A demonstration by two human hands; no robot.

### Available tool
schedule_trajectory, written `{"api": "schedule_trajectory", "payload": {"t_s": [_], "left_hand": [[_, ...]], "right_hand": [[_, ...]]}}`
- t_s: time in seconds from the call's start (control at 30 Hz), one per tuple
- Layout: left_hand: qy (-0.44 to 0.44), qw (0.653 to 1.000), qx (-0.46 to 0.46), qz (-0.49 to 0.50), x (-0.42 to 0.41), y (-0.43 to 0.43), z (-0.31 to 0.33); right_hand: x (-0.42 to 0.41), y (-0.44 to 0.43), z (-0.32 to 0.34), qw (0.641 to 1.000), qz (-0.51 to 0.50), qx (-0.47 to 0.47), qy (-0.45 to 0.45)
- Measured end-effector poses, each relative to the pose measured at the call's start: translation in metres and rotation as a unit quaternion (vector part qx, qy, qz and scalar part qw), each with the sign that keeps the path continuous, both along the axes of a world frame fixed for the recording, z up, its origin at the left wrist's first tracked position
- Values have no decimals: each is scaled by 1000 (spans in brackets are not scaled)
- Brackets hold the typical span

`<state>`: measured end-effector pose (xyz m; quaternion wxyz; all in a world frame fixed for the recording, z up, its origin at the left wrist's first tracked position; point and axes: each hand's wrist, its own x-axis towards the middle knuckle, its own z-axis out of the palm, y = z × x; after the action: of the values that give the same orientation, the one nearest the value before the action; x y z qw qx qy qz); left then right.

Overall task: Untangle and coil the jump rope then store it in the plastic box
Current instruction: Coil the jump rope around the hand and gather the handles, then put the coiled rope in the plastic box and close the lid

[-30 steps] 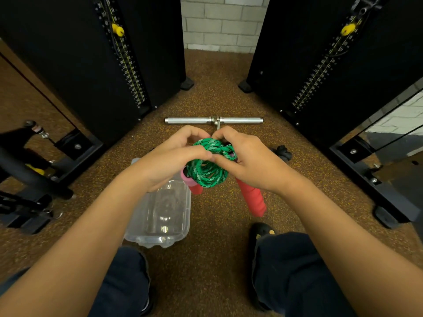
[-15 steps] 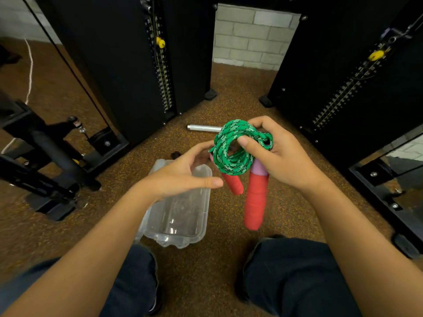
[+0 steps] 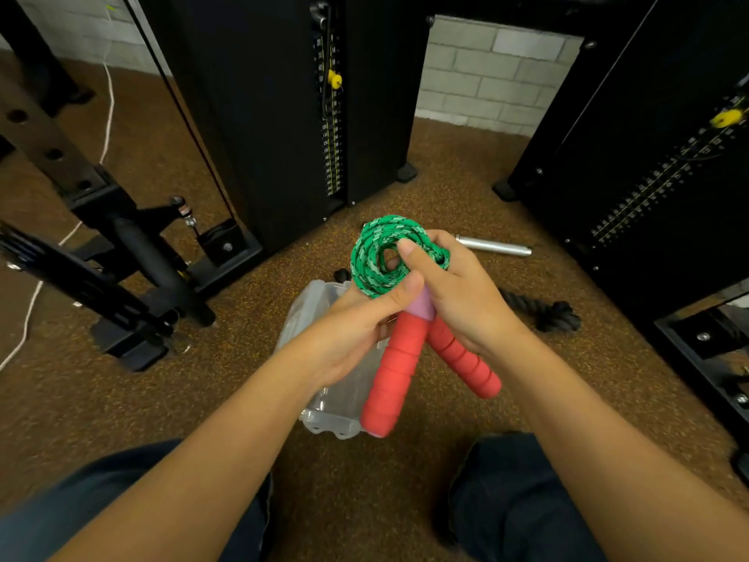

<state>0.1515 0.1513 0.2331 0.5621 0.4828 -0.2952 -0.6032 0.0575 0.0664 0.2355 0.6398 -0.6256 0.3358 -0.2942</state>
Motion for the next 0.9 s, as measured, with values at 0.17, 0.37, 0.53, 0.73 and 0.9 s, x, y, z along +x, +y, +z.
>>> {"api": "schedule_trajectory", "payload": {"t_s": [0.17, 0.37, 0.53, 0.73, 0.9], "left_hand": [[-5, 997, 66, 47, 13, 6, 1], [-31, 992, 95, 78, 43, 11, -6], [-6, 993, 109, 41, 56, 13, -13], [12, 990, 133, 37, 64, 12, -32], [-30, 988, 151, 19, 59, 14, -62]], "right_hand": [[20, 9, -12, 998, 3, -35, 52], [40, 13, -21, 996, 51, 13, 77], [55, 16, -26, 994, 64, 2, 92], [70, 13, -52, 990, 57, -6, 126], [85, -1, -89, 992, -28, 54, 115]]}}
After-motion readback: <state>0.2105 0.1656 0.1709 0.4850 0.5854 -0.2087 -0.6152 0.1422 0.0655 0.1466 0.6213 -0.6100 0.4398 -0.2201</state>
